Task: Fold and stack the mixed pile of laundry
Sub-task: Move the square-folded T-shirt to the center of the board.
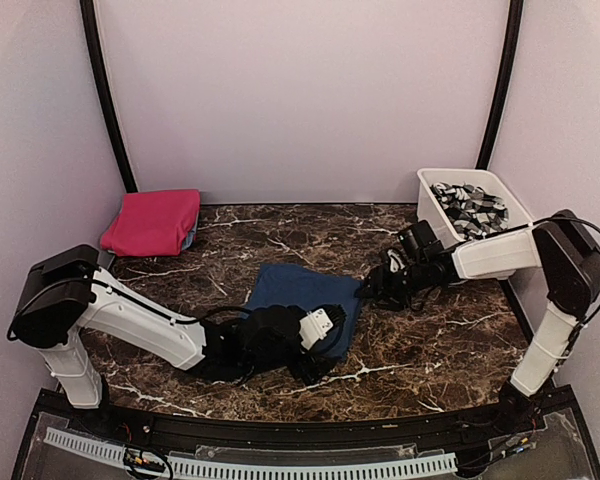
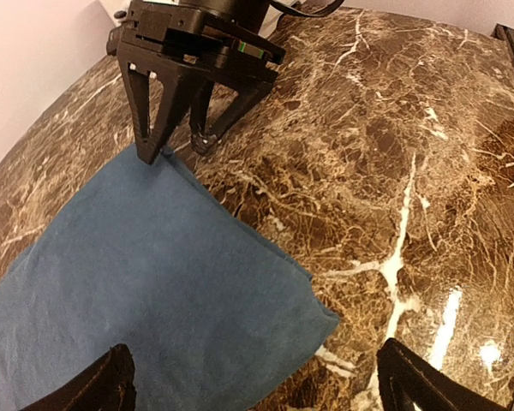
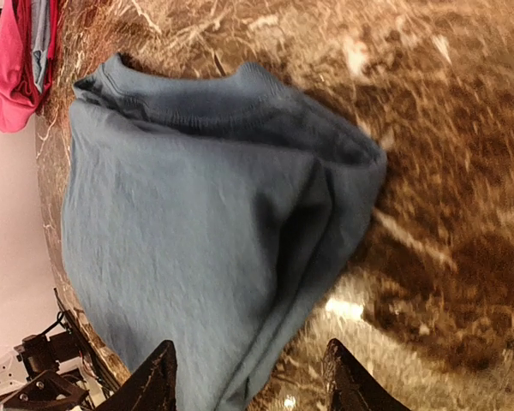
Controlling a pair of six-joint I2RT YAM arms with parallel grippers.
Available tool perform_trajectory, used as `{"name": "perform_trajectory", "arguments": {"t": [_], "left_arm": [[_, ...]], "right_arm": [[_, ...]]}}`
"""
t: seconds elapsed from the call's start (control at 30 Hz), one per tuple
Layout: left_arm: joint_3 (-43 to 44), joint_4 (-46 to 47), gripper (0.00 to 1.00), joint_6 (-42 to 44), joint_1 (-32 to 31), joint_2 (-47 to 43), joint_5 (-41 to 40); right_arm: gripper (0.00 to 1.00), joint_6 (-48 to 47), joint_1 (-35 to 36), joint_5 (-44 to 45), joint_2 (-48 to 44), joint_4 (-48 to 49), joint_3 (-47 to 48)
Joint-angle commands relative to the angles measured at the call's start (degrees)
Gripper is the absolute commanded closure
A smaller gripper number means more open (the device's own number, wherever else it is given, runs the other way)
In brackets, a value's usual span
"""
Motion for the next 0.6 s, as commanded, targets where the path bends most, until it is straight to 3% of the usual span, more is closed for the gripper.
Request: {"name": "perform_trajectory", "arguments": {"t": [0.0,0.2,0.4,0.57], "left_arm": [[-0.48,-4.73,0.02,-13.12,2.28,-2.77,0.12],[-2.39,-6.93,0.06,-24.38,11.07,-3.81,8.2],[-4.51,-7.26,0.07,-25.02,16.83,-2.27,12.21],[-3.73,-8.64,0.07,-23.41,22.71,-0.61,17.32]], "right_arm": [[0.45,-3.57,-1.07,0.28,6.37,1.11,6.46],[0.58,-3.35,-1.3,-1.48,11.91,4.1,7.96],[0.65,0.5,-0.42,-3.65,9.69,10.12,2.48],[0.64,6.43,5.81,-2.92,7.93,14.8,-3.2]]}}
